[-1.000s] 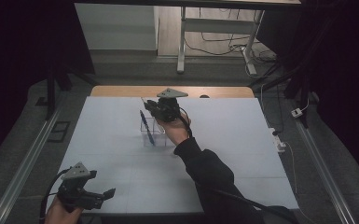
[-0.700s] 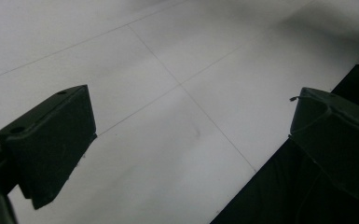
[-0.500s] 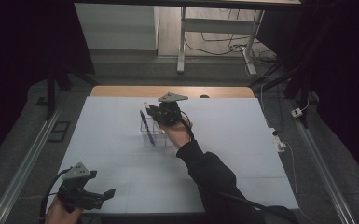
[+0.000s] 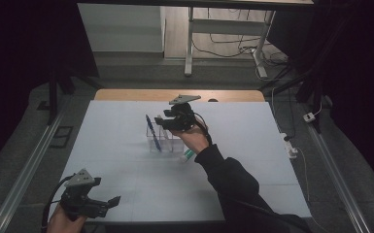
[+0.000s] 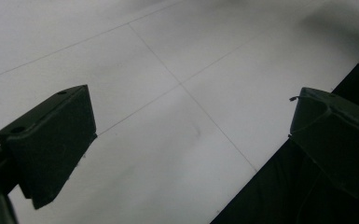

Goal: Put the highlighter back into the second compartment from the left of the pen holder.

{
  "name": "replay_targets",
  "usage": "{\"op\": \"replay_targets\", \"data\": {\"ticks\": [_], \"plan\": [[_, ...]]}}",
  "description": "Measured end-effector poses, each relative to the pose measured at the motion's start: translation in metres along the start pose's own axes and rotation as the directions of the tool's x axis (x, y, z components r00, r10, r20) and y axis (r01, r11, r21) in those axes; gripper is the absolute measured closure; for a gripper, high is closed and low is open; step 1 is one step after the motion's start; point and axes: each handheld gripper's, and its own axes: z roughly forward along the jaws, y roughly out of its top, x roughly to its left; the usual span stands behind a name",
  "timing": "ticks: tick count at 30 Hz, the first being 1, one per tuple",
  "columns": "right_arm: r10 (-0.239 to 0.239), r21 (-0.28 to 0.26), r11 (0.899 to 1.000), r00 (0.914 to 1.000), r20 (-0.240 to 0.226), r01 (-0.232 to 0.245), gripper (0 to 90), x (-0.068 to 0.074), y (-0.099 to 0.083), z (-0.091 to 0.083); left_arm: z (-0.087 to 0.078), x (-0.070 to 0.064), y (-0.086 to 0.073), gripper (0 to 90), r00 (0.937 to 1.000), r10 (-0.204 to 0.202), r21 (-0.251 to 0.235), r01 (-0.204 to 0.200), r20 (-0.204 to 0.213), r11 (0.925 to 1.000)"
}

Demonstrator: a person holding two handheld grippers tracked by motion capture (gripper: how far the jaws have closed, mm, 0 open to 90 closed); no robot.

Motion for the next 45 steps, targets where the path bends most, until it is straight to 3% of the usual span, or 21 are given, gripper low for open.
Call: {"op": "replay_targets", "data": {"ticks": [7, 13, 20, 39, 45], "plan": [[0.009, 0.023, 1.000, 0.9994, -0.033, -0.009, 35.2, -0.003, -0.004, -0.015, 0.000, 0.000, 0.000, 0.1, 1.0000, -0.001, 0.002, 0.001, -0.002, 1.0000], [-0.024, 0.040, 0.999, 0.9993, -0.029, 0.025, 26.5, 0.000, -0.011, -0.027, 0.000, 0.000, 0.000, 0.1, 1.0000, -0.002, 0.001, 0.002, -0.003, 1.0000], [-0.027, 0.055, 0.998, 0.9989, -0.039, 0.029, 17.3, 0.002, -0.021, -0.040, 0.000, 0.000, 0.000, 0.1, 1.0000, -0.003, -0.001, 0.003, 0.000, 1.0000], [-0.040, 0.114, 0.992, 0.9967, -0.070, 0.048, 7.8, 0.015, -0.050, -0.066, 0.000, 0.000, 0.000, 0.1, 1.0000, -0.001, -0.004, 0.001, -0.002, 1.0000], [-0.070, 0.143, 0.986, 0.9937, -0.087, 0.082, 6.3, 0.021, -0.060, -0.073, 0.000, -0.001, 0.000, 0.1, 1.0000, 0.003, -0.005, -0.003, -0.002, 1.0000]]}}
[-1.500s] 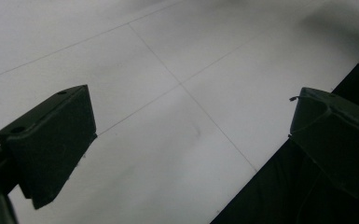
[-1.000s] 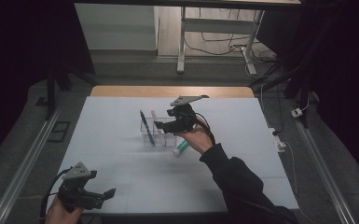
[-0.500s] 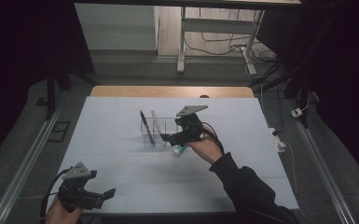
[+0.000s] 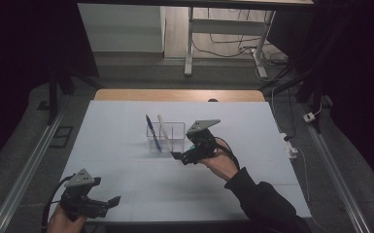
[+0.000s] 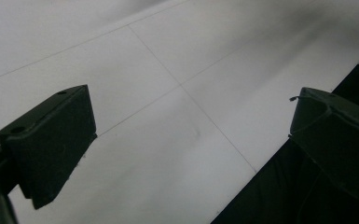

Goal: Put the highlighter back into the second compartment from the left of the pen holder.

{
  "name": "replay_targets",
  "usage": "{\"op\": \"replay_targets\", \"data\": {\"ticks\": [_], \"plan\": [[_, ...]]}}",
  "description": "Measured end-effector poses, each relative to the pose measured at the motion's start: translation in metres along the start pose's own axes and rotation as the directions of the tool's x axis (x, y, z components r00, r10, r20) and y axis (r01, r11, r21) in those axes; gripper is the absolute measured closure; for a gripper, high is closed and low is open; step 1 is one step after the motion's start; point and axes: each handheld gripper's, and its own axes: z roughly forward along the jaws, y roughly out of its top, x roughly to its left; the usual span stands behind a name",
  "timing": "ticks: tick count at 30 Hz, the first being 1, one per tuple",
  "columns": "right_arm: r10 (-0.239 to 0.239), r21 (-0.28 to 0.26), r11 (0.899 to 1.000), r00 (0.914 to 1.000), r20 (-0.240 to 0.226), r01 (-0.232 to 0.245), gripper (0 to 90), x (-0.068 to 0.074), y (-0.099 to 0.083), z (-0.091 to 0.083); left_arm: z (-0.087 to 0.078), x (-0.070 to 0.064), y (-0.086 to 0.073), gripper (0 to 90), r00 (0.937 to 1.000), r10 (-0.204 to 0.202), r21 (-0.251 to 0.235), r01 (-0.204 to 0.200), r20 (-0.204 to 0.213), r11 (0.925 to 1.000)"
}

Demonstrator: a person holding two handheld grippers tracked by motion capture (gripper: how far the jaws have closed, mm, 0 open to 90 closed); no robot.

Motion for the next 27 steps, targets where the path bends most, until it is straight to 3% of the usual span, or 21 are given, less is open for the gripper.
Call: {"op": "replay_targets", "data": {"ticks": [4, 16, 27], "plan": [[-0.021, 0.030, 0.999, 0.9998, -0.004, 0.021, 5.4, 0.005, -0.007, 0.000, 0.000, 0.000, 0.000, 0.1, 1.0000, 0.003, 0.000, -0.003, 0.000, 1.0000], [0.042, 0.063, 0.997, 0.9989, -0.021, -0.041, 0.3, 0.012, -0.031, 0.002, -0.001, -0.001, -0.001, 0.0, 1.0000, 0.008, -0.012, -0.008, 0.002, 0.9999], [-0.001, 0.120, 0.993, 0.9996, -0.029, 0.004, 0.0, 0.020, -0.050, 0.015, -0.001, -0.001, 0.000, 0.0, 1.0000, 0.009, -0.013, -0.009, 0.003, 0.9999]]}}
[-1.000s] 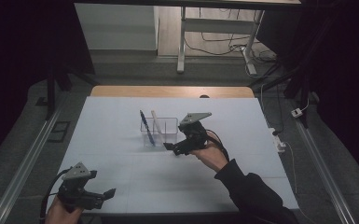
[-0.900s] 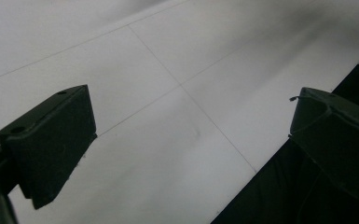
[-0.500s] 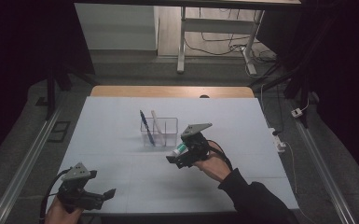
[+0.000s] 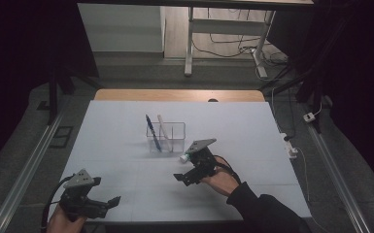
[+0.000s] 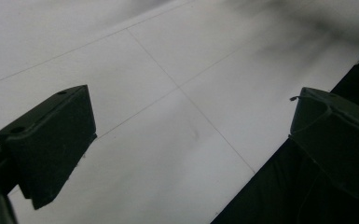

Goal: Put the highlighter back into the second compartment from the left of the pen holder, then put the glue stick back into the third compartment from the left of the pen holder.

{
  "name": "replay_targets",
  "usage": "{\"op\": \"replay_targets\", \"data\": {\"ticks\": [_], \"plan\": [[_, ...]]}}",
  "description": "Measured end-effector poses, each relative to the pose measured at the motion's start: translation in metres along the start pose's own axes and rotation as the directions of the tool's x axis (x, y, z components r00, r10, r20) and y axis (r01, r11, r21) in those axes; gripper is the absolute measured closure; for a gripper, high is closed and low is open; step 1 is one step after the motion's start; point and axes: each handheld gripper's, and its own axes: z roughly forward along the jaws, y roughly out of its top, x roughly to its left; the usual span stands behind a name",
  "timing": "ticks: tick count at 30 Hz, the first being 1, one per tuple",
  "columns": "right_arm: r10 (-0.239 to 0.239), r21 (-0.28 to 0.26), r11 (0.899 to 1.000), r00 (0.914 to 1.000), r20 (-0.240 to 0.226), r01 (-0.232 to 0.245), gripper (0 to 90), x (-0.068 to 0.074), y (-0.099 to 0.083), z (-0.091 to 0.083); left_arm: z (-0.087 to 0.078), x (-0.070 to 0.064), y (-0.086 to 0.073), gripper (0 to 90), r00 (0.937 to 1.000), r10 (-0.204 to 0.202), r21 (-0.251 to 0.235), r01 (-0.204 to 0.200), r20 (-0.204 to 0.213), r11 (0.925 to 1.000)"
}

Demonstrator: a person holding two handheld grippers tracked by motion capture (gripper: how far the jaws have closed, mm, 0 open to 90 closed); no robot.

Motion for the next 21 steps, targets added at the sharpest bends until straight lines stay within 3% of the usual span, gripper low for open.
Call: {"op": "replay_targets", "data": {"ticks": [7, 16, 21], "plan": [[-0.012, 0.037, 0.999, 0.9999, 0.002, 0.012, 0.0, 0.005, -0.001, 0.007, 0.000, 0.001, 0.000, 0.0, 1.0000, 0.000, 0.001, 0.000, 0.002, 1.0000], [0.007, 0.051, 0.999, 1.0000, -0.005, -0.007, 0.7, 0.007, 0.000, 0.016, 0.000, 0.000, 0.000, 0.1, 1.0000, 0.004, 0.003, -0.004, -0.001, 1.0000], [0.025, 0.069, 0.997, 0.9997, -0.004, -0.024, 19.5, 0.005, -0.001, 0.022, 0.001, 0.000, 0.000, 0.1, 1.0000, 0.003, 0.004, -0.003, 0.000, 1.0000]]}}
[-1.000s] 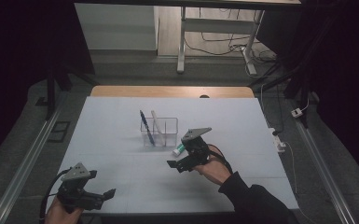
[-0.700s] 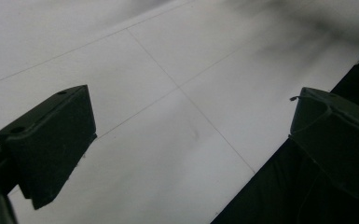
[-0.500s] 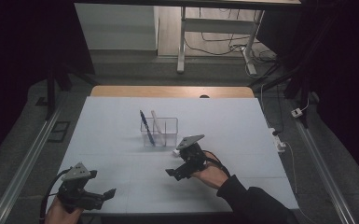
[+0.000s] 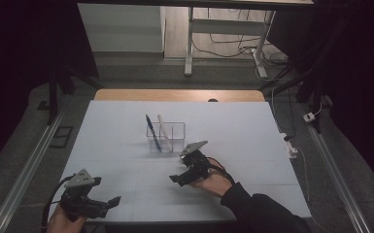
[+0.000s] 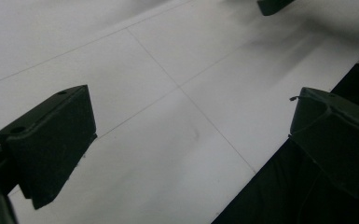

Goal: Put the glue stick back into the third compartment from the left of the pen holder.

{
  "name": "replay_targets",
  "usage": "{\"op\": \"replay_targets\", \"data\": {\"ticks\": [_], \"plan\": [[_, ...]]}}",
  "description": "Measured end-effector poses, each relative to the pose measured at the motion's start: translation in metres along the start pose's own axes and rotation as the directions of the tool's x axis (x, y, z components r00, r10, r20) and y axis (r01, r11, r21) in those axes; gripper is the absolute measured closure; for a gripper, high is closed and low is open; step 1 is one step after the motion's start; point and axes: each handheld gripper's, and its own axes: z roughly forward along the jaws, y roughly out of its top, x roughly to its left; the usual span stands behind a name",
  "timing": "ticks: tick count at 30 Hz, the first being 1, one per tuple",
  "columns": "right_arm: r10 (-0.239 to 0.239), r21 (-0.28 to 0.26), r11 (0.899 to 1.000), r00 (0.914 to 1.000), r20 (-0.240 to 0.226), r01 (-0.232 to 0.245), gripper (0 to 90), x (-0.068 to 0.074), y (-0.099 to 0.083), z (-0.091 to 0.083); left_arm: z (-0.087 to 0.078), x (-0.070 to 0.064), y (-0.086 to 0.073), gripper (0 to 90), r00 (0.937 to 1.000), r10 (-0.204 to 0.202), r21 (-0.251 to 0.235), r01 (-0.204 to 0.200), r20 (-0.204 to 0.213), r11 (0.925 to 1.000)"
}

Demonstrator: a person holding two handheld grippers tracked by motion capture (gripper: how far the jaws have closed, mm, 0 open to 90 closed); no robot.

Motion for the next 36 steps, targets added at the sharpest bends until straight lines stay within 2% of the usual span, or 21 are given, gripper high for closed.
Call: {"op": "replay_targets", "data": {"ticks": [5, 8, 13, 16, 18, 21, 23, 30, 32, 36], "plan": [[-0.003, 0.020, 1.000, 0.9998, 0.021, 0.002, 41.2, -0.004, 0.001, 0.003, 0.000, 0.000, 0.000, 0.1, 1.0000, 0.001, 0.002, -0.001, -0.001, 1.0000], [-0.007, 0.013, 1.000, 0.9993, 0.038, 0.006, 55.3, -0.005, 0.001, 0.004, 0.000, 0.000, 0.000, 0.2, 1.0000, 0.002, 0.004, -0.002, -0.001, 1.0000], [-0.029, 0.022, 0.999, 0.9940, 0.105, 0.027, 77.1, -0.007, 0.001, 0.009, 0.000, 0.000, 0.000, 0.2, 1.0000, 0.005, 0.006, -0.005, -0.002, 1.0000], [-0.018, 0.025, 1.000, 0.9912, 0.131, 0.015, 89.3, -0.011, -0.001, 0.012, 0.000, 0.000, 0.000, 0.2, 1.0000, 0.006, 0.007, -0.006, -0.003, 1.0000], [-0.008, 0.035, 0.999, 0.9871, 0.160, 0.002, 89.4, -0.012, -0.002, 0.014, 0.000, 0.000, 0.000, 0.2, 1.0000, 0.007, 0.007, -0.007, -0.002, 1.0000], [0.014, 0.020, 1.000, 0.9845, 0.175, -0.018, 89.4, -0.014, -0.002, 0.016, 0.001, -0.001, 0.000, 0.2, 1.0000, 0.009, 0.007, -0.009, -0.002, 0.9999], [0.011, 0.026, 1.000, 0.9803, 0.197, -0.017, 89.4, -0.014, -0.002, 0.016, 0.001, -0.001, 0.000, 0.2, 1.0000, 0.009, 0.007, -0.009, -0.002, 0.9999], [0.020, 0.023, 0.999, 0.9784, 0.206, -0.025, 89.4, -0.016, -0.005, 0.016, 0.001, -0.001, 0.000, 0.2, 0.9999, 0.010, 0.007, -0.010, -0.001, 0.9999], [0.033, 0.023, 0.999, 0.9807, 0.193, -0.038, 89.4, -0.016, -0.005, 0.015, 0.001, -0.001, 0.000, 0.2, 0.9999, 0.011, 0.007, -0.011, -0.002, 0.9999], [0.024, 0.025, 0.999, 0.9794, 0.201, -0.029, 89.4, -0.017, -0.007, 0.013, 0.001, -0.001, 0.000, 0.2, 0.9999, 0.010, 0.007, -0.010, -0.001, 0.9999]]}}
